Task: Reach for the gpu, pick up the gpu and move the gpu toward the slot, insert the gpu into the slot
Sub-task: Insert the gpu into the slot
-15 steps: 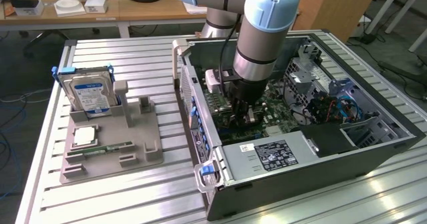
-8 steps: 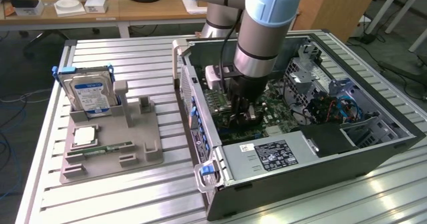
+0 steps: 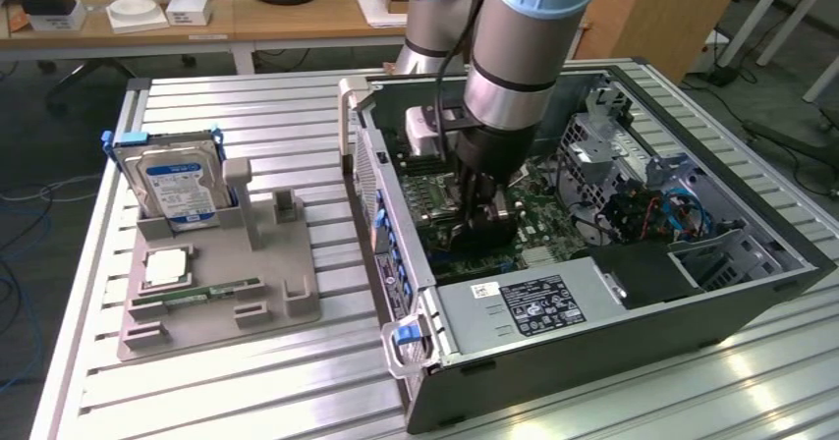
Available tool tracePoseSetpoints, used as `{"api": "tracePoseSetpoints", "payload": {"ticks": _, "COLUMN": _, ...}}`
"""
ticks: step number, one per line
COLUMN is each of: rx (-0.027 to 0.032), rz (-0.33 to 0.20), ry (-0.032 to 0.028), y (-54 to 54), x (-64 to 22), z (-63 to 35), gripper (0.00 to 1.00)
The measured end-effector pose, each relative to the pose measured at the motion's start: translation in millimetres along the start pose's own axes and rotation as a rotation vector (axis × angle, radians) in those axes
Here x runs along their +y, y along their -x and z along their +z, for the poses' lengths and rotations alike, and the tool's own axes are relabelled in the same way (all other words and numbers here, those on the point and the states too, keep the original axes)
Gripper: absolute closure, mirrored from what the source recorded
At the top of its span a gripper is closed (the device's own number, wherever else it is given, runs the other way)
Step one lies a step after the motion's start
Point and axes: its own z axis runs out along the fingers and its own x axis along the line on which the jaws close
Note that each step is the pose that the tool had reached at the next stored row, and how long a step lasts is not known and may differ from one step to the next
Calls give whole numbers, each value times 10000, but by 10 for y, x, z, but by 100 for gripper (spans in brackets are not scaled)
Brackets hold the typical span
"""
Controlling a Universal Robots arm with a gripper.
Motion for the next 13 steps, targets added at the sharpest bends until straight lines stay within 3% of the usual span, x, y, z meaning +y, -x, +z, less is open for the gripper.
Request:
{"api": "tracePoseSetpoints", "payload": {"ticks": 1, "rx": 1, "rz": 0, "ry": -1, "y": 1, "x": 0, "z": -22, "gripper": 73}}
{"api": "tracePoseSetpoints", "payload": {"ticks": 3, "rx": 1, "rz": 1, "ry": -26, "y": 2, "x": 1, "z": -38, "gripper": 85}}
{"api": "tracePoseSetpoints", "payload": {"ticks": 5, "rx": -2, "rz": -1, "ry": -30, "y": 2, "x": 1, "z": -38, "gripper": 90}}
{"api": "tracePoseSetpoints", "payload": {"ticks": 13, "rx": 0, "rz": -1, "ry": -30, "y": 2, "x": 0, "z": -39, "gripper": 90}}
